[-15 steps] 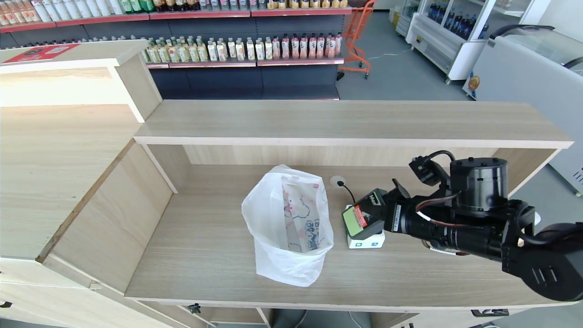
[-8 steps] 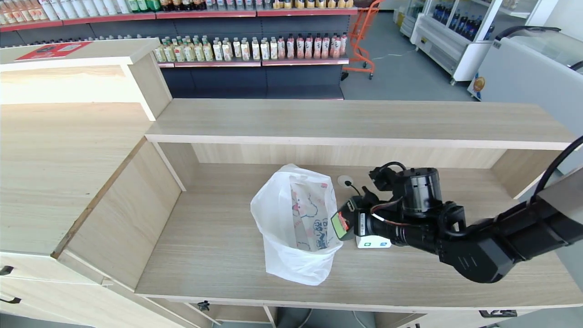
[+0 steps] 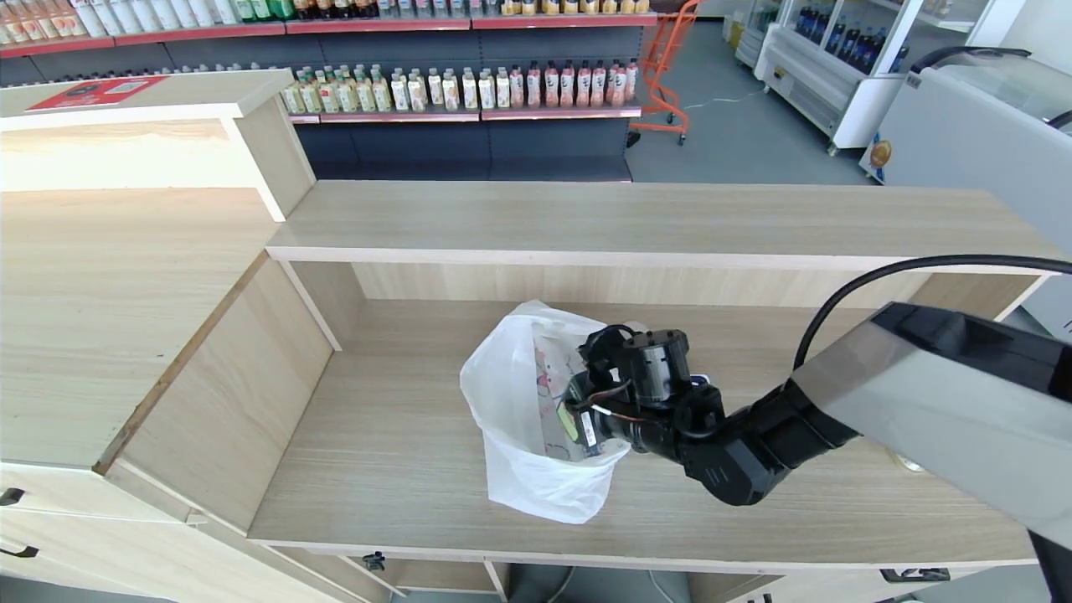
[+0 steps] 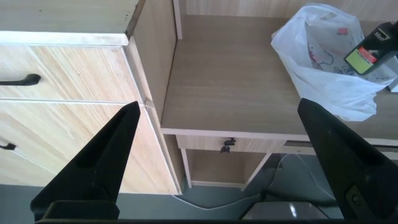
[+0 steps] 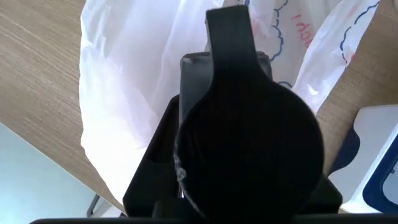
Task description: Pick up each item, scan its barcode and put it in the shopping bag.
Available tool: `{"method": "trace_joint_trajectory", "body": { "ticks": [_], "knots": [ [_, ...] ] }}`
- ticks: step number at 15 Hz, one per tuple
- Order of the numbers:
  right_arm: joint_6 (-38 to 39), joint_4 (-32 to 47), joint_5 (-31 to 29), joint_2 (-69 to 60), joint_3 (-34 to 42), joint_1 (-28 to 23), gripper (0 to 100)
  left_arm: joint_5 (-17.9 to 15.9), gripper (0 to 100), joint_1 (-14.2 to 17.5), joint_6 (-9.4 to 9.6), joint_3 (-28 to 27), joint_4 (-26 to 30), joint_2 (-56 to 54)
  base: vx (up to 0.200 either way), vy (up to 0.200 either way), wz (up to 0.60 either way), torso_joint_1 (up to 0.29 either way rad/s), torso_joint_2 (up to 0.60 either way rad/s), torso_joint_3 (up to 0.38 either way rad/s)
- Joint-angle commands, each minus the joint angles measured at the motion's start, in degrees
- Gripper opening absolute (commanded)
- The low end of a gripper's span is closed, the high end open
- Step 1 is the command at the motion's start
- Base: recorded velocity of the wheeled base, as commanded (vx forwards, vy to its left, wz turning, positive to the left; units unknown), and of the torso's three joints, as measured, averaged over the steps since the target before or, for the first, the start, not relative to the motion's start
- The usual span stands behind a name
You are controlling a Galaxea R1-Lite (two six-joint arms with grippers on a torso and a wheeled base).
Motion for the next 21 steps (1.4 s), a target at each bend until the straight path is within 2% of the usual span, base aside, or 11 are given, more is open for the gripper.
{"method": "trace_joint_trajectory", "body": {
  "ticks": [1,7,8,12,13,16,19,21],
  "knots": [
    [-1.9,0.0,-1.5,5.4,-3.2,1.5,0,0.0,100,0.0,0.08,0.0,0.0,0.1,0.0,0.0,0.0,0.0,0.0,0.0],
    [-6.2,-0.3,-2.4,9.0,-6.0,1.8,0,0.0,100,0.0,-0.01,0.0,0.0,0.1,0.0,0.0,0.0,0.0,0.0,0.0],
    [-5.6,-1.3,-2.2,9.0,-6.1,1.9,100,0.0,100,0.0,-0.01,0.0,0.0,0.1,0.0,0.0,0.0,0.0,0.0,0.0],
    [7.3,-3.1,-1.6,3.2,-4.4,2.3,100,0.0,100,0.1,0.08,0.0,0.0,0.1,0.0,0.0,0.0,0.0,0.0,0.0],
    [13.9,-1.2,1.0,-2.8,-1.5,1.3,100,0.0,100,0.1,-0.01,0.0,0.0,0.1,0.0,0.0,0.0,0.0,0.0,0.0],
    [23.6,5.6,5.4,-18.4,9.7,-2.3,100,0.0,100,0.0,-0.01,0.0,0.0,0.1,0.0,0.0,0.0,0.0,0.0,0.0],
    [24.1,15.0,7.5,-34.7,18.7,-10.3,100,0.0,100,0.0,-0.01,0.0,0.0,0.1,0.0,0.0,0.0,0.0,0.0,0.0],
    [17.8,23.4,7.4,-42.7,21.2,-16.1,100,0.0,100,0.0,0.08,0.0,0.0,0.1,0.0,0.0,0.0,0.0,0.0,0.0]
  ]
}}
